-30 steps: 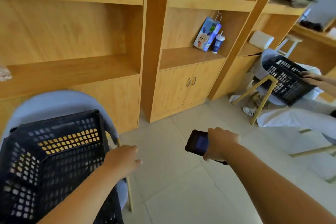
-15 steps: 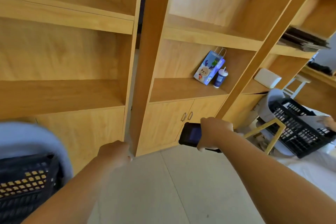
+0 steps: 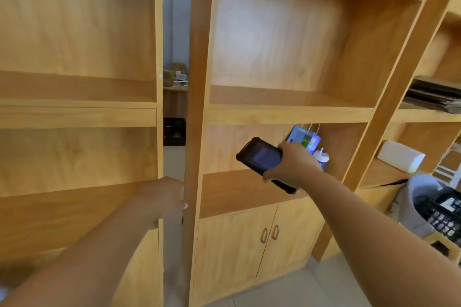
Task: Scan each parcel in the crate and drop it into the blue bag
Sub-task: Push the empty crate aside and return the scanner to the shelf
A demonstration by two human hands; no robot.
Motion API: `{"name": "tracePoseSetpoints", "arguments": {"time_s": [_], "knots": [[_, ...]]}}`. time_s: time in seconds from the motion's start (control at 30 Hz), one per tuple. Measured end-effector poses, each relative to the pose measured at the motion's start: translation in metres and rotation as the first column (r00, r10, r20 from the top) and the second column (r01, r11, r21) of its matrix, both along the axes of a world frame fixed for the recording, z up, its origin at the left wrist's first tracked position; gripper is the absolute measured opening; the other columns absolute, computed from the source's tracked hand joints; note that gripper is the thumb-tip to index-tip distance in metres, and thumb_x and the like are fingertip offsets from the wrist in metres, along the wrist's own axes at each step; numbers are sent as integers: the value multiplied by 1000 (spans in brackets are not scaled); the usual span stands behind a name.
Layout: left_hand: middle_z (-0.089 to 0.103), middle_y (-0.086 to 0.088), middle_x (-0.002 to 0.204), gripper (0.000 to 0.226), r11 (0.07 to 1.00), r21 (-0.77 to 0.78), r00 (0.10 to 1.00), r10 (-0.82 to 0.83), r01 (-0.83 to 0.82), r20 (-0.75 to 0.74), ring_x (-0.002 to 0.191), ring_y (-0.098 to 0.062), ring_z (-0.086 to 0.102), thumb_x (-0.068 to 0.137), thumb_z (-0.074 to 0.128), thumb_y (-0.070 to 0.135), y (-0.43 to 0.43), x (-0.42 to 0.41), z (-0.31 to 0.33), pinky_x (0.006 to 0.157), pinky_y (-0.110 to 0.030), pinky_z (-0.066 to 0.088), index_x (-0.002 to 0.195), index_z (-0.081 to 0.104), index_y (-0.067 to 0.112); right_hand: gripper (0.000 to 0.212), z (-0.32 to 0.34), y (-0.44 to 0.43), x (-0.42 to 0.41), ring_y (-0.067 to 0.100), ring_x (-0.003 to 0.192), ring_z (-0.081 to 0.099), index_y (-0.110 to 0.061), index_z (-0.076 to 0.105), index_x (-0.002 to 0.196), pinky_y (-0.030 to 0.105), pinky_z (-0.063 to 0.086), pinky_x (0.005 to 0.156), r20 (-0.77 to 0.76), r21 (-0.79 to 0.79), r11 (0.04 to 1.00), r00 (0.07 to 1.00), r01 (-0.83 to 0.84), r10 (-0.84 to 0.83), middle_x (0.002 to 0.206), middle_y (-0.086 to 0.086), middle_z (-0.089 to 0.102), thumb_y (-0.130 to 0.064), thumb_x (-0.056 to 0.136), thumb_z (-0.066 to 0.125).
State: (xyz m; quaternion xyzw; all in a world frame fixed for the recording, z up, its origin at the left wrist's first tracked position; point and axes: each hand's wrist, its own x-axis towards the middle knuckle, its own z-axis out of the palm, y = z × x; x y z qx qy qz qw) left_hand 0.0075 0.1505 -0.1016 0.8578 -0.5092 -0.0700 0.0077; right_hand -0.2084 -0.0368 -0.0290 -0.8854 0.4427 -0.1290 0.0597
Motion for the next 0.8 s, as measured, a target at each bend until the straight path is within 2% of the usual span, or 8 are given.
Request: {"name": "tracePoseSetpoints", "arguments": {"time_s": [0.17,0.23,0.33,0.4,0.5,0.63,0.73,0.8], "knots": [[57,5,112,35,993,-92,991,81,-72,109,94,-14,54,93,48,48,-55,24,47,74,-28,48,112,56,20,68,28,-75,44,23,77,55,-18,49,96,39,53,68,286,41,999,958,-36,22,97,-1,39,-55,44,76],[56,7,107,31,986,-139,990,110,-97,92,89,-13,54,92,49,47,-77,29,59,69,-28,46,108,56,22,66,39,-105,64,23,76,55,-18,47,94,33,49,60,317,50,998,948,-32,15,97,1,39,-56,48,76],[51,7,92,22,977,-166,978,155,-131,141,76,-9,47,91,50,46,-108,32,78,53,-25,32,100,54,26,62,57,-144,95,26,81,53,-18,47,94,28,43,55,295,91,995,955,-33,4,96,4,43,-54,51,76],[49,9,94,26,975,-155,965,188,-161,180,82,-10,47,92,49,47,-127,33,87,53,-24,30,108,55,28,61,68,-165,115,26,83,55,-17,50,94,30,50,60,243,103,995,970,-18,-8,98,6,49,-52,51,74],[37,16,82,30,972,-145,957,209,-182,200,80,-8,40,92,48,49,-150,35,93,56,-23,31,113,53,27,55,81,-187,142,28,83,59,-16,58,90,34,53,70,160,131,991,987,-14,-8,95,7,57,-52,48,66],[42,13,91,32,968,-100,950,246,-231,191,83,-11,43,91,47,54,-172,37,97,66,-28,39,113,51,31,28,86,-211,168,21,57,53,-18,55,63,23,38,51,95,228,972,995,-59,38,72,2,54,-44,53,62],[47,9,98,33,967,-42,944,254,-251,211,84,-12,43,91,47,54,-182,37,102,64,-28,37,114,51,30,23,86,-225,184,20,56,55,-17,58,63,23,38,52,88,260,964,996,-55,33,69,1,57,-40,64,59],[44,9,94,28,967,-22,939,252,-254,235,81,-13,43,92,46,53,-187,37,104,60,-28,35,107,50,29,18,87,-231,195,20,62,57,-17,61,68,25,38,57,83,258,965,996,-34,12,79,2,62,-35,67,58]]}}
